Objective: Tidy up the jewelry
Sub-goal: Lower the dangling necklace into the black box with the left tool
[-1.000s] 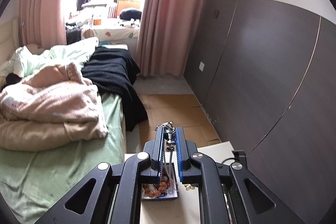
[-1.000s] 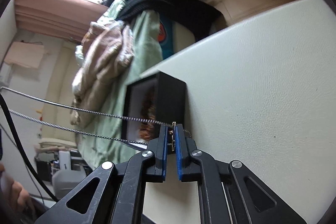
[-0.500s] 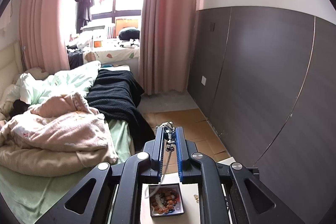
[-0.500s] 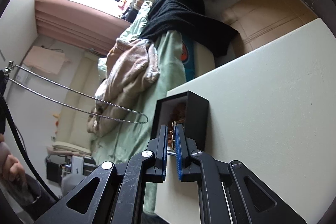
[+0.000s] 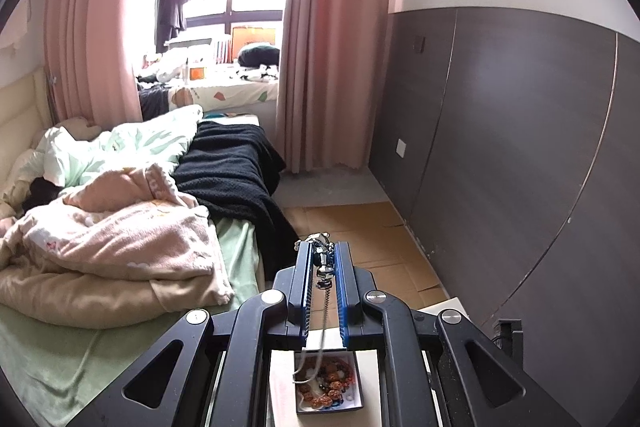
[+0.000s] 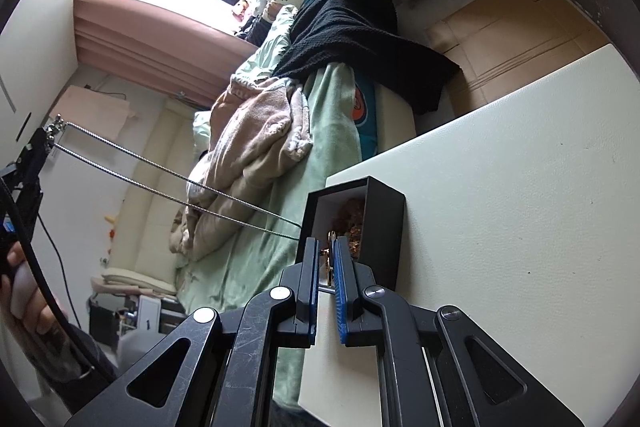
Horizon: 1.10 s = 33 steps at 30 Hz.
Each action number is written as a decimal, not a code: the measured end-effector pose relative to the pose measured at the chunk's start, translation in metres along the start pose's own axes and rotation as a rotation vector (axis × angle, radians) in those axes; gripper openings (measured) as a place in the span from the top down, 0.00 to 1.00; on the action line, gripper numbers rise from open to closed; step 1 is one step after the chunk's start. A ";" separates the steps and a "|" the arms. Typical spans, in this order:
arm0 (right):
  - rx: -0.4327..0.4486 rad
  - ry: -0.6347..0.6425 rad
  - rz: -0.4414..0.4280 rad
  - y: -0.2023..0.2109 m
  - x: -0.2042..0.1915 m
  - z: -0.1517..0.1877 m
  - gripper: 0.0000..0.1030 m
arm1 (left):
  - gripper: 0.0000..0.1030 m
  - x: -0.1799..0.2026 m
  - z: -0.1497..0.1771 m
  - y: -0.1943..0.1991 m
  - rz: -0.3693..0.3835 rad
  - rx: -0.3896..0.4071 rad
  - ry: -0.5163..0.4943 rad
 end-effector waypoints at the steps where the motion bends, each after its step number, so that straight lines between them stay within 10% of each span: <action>1: -0.003 0.000 0.000 -0.001 0.000 0.000 0.91 | 0.90 0.001 -0.002 0.002 0.001 0.004 -0.004; 33: -0.020 0.001 0.029 -0.004 0.002 0.002 0.91 | 0.90 -0.017 0.033 -0.045 0.017 -0.089 0.034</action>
Point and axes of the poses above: each gripper's, at about its wrist camera, not at the fingertips, and y roughly against the way its jaws point, x to its right, z to its underside, the point moved 5 cm from there along -y, roughly the way its jaws point, and after that the axes turned 5 degrees about y, right-handed, at the moved point
